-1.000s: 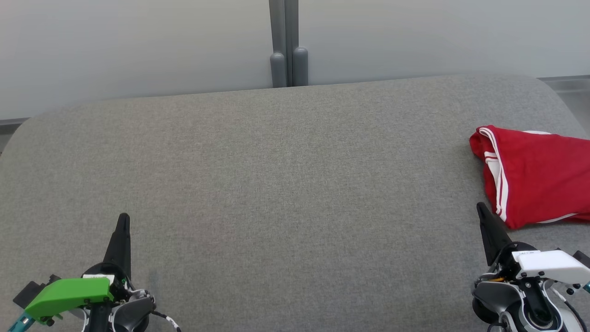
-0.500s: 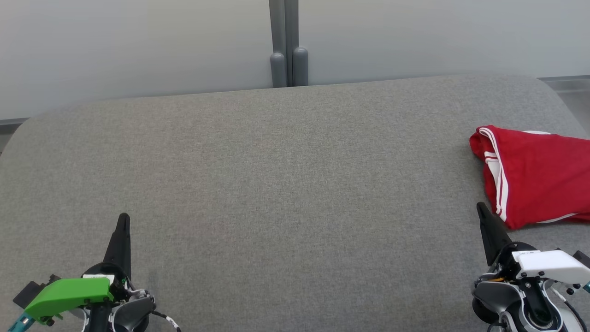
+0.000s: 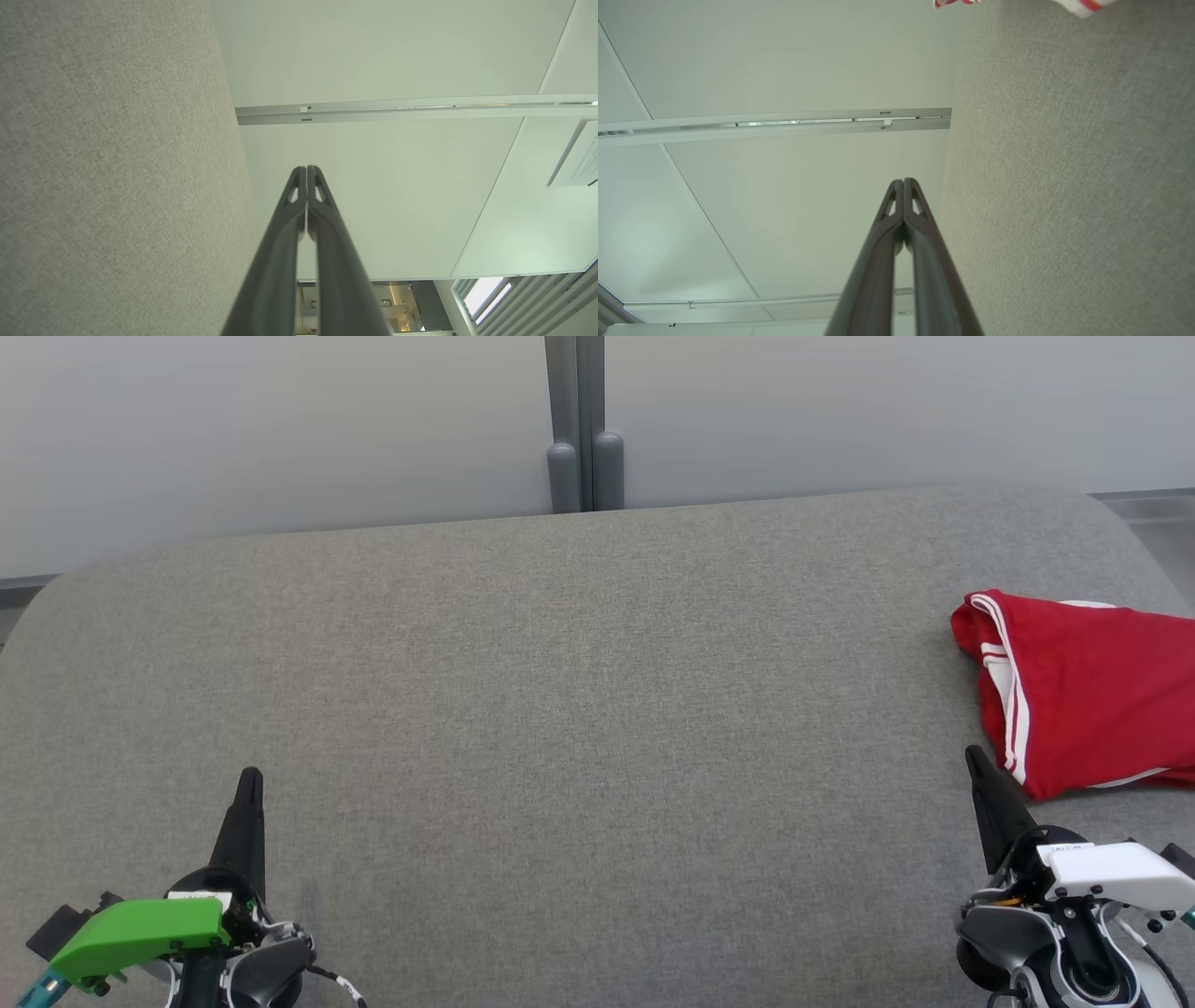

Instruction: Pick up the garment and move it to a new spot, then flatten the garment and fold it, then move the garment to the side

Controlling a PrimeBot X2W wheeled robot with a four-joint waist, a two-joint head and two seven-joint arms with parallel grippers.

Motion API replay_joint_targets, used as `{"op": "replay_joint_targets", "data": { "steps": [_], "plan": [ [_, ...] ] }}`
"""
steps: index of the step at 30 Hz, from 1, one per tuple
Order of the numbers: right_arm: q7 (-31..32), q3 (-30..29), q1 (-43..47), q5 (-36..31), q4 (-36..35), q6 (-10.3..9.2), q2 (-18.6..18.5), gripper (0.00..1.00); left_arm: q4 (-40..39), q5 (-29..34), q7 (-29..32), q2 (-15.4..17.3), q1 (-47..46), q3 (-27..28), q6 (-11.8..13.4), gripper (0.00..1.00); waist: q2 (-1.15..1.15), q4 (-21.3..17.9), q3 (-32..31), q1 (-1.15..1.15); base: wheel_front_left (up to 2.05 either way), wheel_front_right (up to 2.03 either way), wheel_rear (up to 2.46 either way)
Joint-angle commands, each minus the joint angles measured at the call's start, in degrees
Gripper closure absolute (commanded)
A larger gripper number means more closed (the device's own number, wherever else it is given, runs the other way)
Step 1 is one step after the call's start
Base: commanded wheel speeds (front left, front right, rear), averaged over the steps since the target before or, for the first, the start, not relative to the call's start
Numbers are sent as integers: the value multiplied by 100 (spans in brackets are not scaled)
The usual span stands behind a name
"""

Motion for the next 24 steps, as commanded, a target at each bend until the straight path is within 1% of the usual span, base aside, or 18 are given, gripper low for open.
{"op": "replay_joint_targets", "data": {
  "steps": [1,24],
  "plan": [
    [37,5,-50,42,-21,2,-26,100,-10,-3,6,39,-53,18,-25,100,0,0,0,0,0,0,0],
    [36,5,-50,42,-21,2,-26,100,-10,-3,6,39,-53,18,-25,100,0,0,0,0,0,0,0]
  ]
}}
